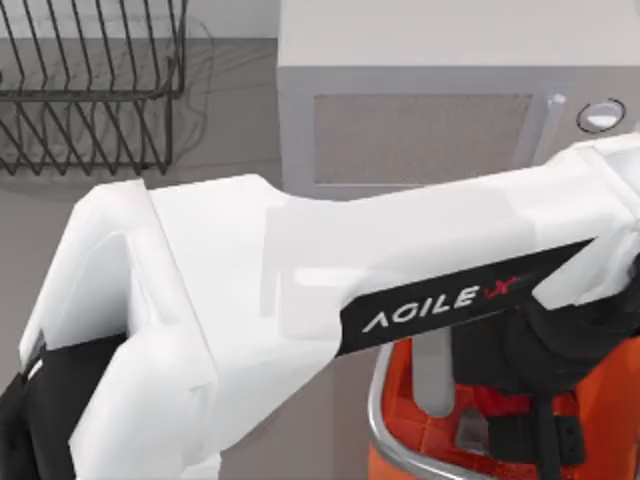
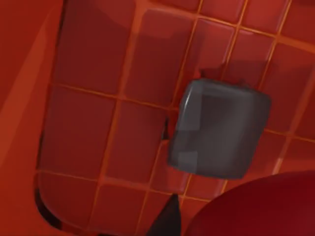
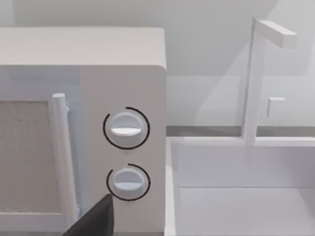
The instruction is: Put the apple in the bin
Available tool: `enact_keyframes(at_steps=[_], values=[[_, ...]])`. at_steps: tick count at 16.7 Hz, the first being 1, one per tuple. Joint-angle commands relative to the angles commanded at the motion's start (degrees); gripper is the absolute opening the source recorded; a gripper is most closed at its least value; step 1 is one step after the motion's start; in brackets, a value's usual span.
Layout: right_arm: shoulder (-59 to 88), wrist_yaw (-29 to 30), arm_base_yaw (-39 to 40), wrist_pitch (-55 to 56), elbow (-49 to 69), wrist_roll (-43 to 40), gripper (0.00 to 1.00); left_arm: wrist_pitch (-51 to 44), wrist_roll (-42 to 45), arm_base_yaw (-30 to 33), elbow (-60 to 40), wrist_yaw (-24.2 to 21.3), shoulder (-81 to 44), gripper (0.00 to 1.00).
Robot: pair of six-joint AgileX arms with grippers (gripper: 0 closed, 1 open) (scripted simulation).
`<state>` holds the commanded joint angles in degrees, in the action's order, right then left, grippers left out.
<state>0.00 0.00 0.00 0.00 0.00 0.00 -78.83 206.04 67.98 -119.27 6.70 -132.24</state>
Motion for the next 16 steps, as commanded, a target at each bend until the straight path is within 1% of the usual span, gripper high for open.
enact_keyframes(at_steps=[10,11,16], values=[[0.00,0.00,0.00,0.00,0.00,0.00,1.00,0.00,0.00,0.00,0.00,0.00,0.00,0.98],[0.00,0.00,0.00,0.00,0.00,0.00,1.00,0.00,0.00,0.00,0.00,0.00,0.00,1.00],[0.00,0.00,0.00,0.00,0.00,0.00,1.00,0.00,0.00,0.00,0.00,0.00,0.00,1.00]])
